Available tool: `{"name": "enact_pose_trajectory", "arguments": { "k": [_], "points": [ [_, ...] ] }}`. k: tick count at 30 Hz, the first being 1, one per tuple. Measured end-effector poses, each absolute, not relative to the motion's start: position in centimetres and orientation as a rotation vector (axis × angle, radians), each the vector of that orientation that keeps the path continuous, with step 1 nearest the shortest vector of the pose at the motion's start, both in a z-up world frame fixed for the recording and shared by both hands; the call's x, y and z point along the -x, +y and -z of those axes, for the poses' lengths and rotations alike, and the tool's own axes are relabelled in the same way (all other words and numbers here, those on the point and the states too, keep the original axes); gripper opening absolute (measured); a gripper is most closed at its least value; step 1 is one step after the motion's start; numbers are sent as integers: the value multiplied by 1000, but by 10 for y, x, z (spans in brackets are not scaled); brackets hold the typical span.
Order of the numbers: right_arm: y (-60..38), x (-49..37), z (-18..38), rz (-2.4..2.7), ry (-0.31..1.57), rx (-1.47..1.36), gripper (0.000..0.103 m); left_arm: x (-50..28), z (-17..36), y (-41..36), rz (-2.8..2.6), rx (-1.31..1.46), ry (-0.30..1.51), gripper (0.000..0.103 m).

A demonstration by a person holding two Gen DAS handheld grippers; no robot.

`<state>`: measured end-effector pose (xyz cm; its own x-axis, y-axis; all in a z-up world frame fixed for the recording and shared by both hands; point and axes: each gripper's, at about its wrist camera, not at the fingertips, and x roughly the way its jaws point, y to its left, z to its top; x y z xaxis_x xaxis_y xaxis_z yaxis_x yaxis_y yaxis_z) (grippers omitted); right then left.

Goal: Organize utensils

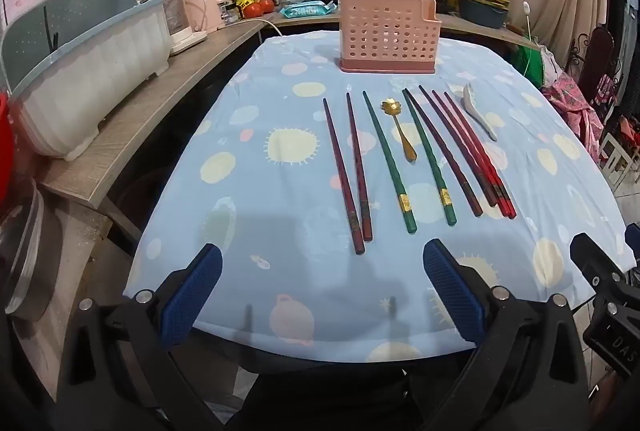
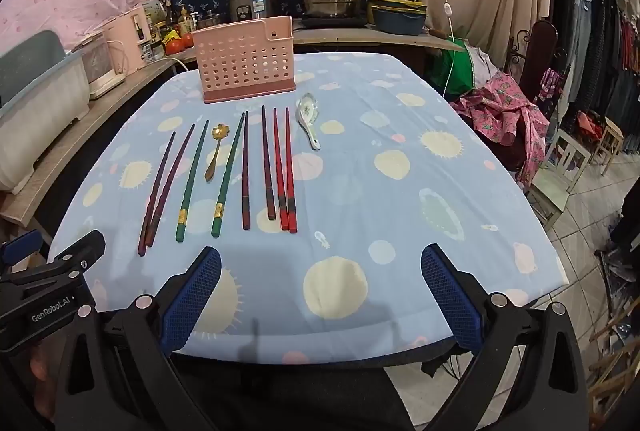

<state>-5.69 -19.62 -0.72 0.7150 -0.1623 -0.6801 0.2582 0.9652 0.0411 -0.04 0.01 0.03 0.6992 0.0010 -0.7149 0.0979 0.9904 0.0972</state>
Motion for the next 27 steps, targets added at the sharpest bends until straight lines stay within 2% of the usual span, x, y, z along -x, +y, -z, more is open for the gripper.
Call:
{"name": "enact_pose_trajectory", "arguments": {
  "k": [27],
  "points": [
    [-197,60,5,258,731,-131,97,-1,2,6,48,-112,818,96]
  ]
}}
